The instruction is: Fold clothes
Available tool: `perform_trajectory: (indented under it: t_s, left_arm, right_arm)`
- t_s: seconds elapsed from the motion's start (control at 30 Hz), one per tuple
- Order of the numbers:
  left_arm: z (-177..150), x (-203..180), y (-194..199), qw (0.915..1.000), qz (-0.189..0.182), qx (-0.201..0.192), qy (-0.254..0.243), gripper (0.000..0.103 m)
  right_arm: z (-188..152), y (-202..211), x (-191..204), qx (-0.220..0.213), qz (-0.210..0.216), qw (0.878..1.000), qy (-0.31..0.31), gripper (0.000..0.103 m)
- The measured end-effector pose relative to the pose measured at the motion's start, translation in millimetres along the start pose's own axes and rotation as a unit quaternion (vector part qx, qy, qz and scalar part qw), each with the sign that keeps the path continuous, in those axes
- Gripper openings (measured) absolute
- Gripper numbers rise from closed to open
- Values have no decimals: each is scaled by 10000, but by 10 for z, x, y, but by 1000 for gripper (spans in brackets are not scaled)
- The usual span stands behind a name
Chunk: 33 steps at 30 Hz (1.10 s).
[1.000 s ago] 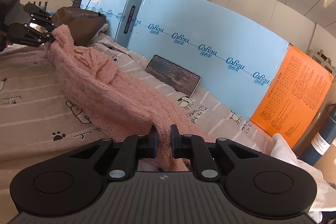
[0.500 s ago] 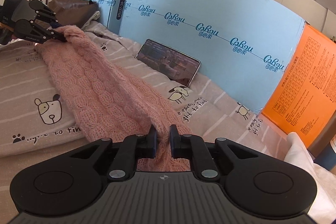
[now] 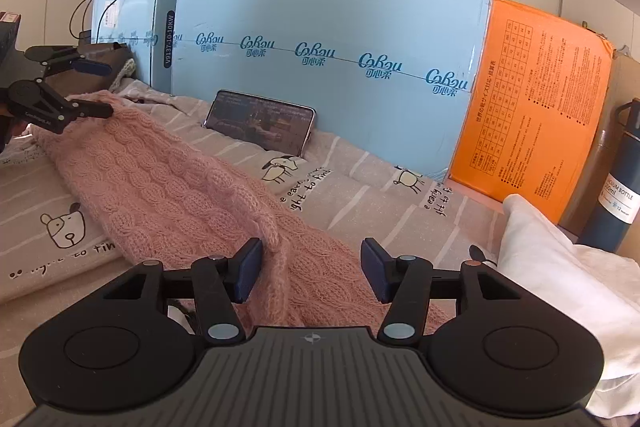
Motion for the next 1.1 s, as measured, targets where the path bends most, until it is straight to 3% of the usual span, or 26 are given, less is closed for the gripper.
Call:
perform_trajectory:
  t_s: [0.07, 0.17, 0.27, 0.37, 0.43, 0.5, 0.57, 0.63, 0.7, 0.77, 0.8, 0.87, 1.1]
  left_arm:
    - [-38, 5, -69, 9998, 168, 124, 64, 88]
    - [-54, 32, -68, 9992, 265, 157, 251, 88]
    - [-28, 132, 136, 9951, 518, -41, 846, 89]
    - [-84, 314, 327, 9814, 511, -114, 1849, 89]
    - [-153, 448, 432, 9649, 363, -106, 2600, 90]
    - [-238, 529, 489, 9503, 109, -71, 3112, 92]
    - [-299, 532, 519, 9457, 30, -82, 3250, 93]
    - [-324, 496, 504, 9472, 81, 14, 3204, 94]
    - [-333, 459, 494, 9491, 35, 39, 3149, 94]
    - [-333, 422, 495, 9512, -25, 36, 3085, 94]
    - [-338, 405, 492, 9520, -60, 45, 3059, 94]
    - [-350, 374, 471, 9532, -118, 107, 3021, 94]
    - [-345, 252, 434, 9614, -274, 176, 2732, 94]
  right_arm:
    - [-38, 49, -64, 0, -265, 9996, -110, 55]
    - [-102, 170, -168, -236, -570, 9951, -776, 55]
    - [-166, 291, -272, -471, -872, 9846, -1438, 65]
    - [-234, 405, -364, -676, -1130, 9692, -2083, 74]
    - [-297, 403, -303, -552, -1009, 9643, -2387, 75]
    - [-288, 381, -179, -262, -1321, 9647, -2263, 75]
    - [-274, 347, -99, -57, -1437, 9643, -2223, 75]
    - [-281, 286, -100, 98, -1413, 9614, -2357, 74]
    - [-292, 206, -108, 310, -1574, 9583, -2365, 67]
    - [-280, 160, -100, 450, -1751, 9571, -2262, 40]
    - [-267, 150, -92, 486, -1815, 9576, -2183, 36]
    - [-222, 150, -61, 490, -1944, 9605, -1931, 7]
    - [190, 319, -53, -225, -2124, 9648, -1535, 4]
Point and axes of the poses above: each gripper's, at about its wrist camera, not at the fingertips, and y roughly against the way its jaws point, x to its left, z to its top, the point moved 1 cm from there along -y, roughly the way its jaws point, and after that the axes turned 4 degrees about y, right-handed, at the moved point
